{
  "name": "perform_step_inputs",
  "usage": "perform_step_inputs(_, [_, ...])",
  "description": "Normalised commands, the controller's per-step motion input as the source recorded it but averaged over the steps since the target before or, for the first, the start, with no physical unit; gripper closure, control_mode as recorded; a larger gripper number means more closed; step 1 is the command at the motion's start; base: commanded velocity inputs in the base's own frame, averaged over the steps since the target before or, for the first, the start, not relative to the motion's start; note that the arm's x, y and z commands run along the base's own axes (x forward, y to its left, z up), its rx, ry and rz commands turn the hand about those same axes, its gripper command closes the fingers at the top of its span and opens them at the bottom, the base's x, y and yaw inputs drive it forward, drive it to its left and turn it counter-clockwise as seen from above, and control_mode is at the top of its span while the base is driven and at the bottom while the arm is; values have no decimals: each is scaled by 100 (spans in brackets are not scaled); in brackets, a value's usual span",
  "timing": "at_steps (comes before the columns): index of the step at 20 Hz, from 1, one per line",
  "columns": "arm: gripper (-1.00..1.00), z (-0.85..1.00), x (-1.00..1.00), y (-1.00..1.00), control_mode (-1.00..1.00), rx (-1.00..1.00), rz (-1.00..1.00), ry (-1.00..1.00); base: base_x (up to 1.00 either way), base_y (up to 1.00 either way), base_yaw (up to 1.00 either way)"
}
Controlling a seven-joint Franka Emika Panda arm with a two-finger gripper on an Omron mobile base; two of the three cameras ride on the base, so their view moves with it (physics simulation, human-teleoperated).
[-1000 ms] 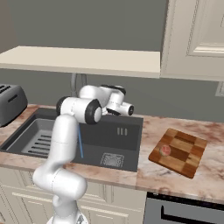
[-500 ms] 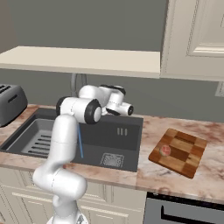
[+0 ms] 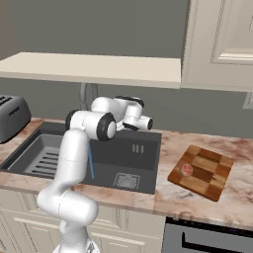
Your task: Pick the peach from the sink and place it on the cutting board to airdry. Then turn off the sink faucet.
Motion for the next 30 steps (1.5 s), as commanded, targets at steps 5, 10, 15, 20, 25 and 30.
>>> perform_step_inputs(5, [-100,-2,41,40,-100,7,19,8,0,0,0])
perform_step_inputs(10, [-100,-2,41,53,-100,8,16,13,0,0,0])
perform_step_inputs(15, [-100,-1,51,61,-100,6,15,14,0,0,0])
perform_step_inputs(20, [-100,-3,56,70,-100,3,16,15,0,0,0])
perform_step_inputs(25, [-100,-2,58,84,-100,1,20,15,0,0,0])
perform_step_inputs(30, [-100,-1,48,98,-100,0,23,13,0,0,0])
